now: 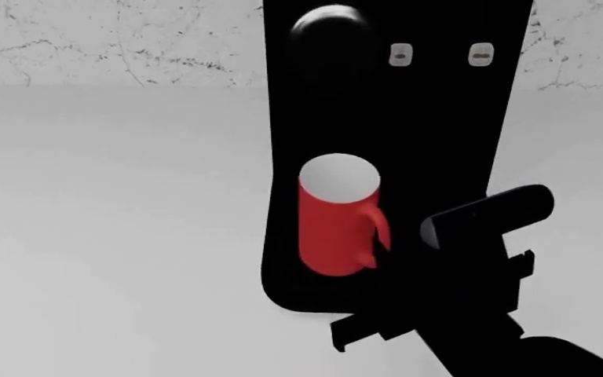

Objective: Pick the mug from under the coffee machine dispenser and place it on the counter.

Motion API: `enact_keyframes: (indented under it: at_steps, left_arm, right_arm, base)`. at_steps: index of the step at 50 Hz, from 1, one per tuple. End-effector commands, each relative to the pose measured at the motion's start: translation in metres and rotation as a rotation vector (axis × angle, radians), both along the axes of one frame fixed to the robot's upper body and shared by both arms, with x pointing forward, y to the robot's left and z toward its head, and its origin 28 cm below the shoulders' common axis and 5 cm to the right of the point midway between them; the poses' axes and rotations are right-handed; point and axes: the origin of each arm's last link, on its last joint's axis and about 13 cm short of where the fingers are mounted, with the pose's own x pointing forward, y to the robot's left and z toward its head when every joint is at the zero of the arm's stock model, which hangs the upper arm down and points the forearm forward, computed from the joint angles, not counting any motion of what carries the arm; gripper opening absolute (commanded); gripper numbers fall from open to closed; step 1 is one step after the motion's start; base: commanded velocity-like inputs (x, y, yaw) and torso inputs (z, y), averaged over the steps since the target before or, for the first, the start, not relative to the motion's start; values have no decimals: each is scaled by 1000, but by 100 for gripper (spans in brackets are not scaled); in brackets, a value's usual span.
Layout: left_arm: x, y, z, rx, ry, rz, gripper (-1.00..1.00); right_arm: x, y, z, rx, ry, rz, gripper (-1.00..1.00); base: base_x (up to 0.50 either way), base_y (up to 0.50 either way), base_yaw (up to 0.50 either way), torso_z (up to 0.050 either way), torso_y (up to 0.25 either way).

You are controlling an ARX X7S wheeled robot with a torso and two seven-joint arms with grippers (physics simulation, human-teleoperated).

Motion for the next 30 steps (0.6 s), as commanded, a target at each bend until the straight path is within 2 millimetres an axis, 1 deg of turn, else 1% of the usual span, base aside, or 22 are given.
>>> enact_keyframes:
  at_steps: [1, 6, 16, 30]
  left_arm:
    - [0, 1, -1, -1, 3, 1, 100]
    - [0, 1, 0, -1, 1, 1, 100]
    - [1, 1, 0, 0, 1, 2, 100]
    - [0, 0, 0, -2, 1, 5, 100]
  right_arm:
    - [-2, 3, 4, 22, -21, 24, -100]
    - [-7, 5, 13, 26, -38, 41, -100]
    - [-24, 13, 43, 29, -99, 95, -100]
    - [-56, 21, 52, -12, -120, 172, -100]
  base:
    - [0, 0, 0, 0, 0]
    - [0, 0, 0, 0, 0]
    - [0, 0, 0, 0, 1]
    - [0, 0, 0, 0, 0]
